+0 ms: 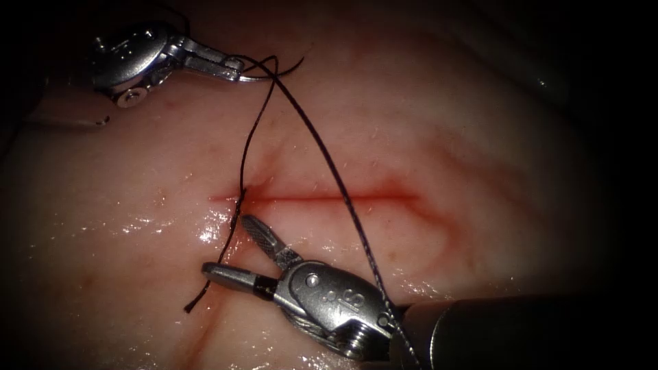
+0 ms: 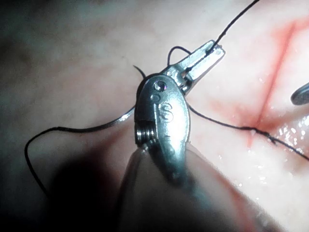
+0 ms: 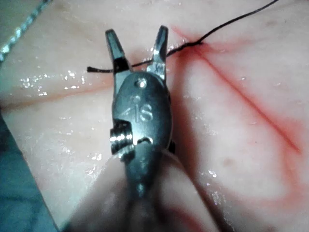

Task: Wound Closure
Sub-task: Wrap the suture clockwise one time using the left tool around the right tool.

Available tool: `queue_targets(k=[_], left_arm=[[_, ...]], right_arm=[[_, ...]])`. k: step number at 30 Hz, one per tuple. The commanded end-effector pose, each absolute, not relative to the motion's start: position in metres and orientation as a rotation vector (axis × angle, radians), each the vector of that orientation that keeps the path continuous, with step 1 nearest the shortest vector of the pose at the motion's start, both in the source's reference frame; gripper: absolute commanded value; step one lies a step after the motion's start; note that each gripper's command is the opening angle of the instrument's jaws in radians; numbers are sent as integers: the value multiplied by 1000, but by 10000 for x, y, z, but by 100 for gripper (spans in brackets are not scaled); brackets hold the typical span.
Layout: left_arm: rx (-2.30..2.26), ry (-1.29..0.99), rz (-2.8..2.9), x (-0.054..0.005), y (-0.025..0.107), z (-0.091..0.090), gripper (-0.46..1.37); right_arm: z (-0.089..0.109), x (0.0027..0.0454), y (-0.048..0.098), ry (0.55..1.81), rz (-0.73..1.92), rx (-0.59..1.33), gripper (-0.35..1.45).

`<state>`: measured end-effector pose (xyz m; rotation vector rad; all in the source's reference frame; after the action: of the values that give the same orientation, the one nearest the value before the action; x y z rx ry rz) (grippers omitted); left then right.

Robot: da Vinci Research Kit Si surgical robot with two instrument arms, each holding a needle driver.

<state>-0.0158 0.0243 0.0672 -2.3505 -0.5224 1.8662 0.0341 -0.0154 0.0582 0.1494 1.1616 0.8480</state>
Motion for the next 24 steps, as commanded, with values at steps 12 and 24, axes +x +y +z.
queue_targets(k=[12,24], left_arm=[[-2282,-485,1896,-152,217,634,-35],[-2286,-450,1866,-151,167,589,-35]], right_arm=[[615,348,-109,1131,845,171,-35],[654,362,-71,1213,767,263,-35]])
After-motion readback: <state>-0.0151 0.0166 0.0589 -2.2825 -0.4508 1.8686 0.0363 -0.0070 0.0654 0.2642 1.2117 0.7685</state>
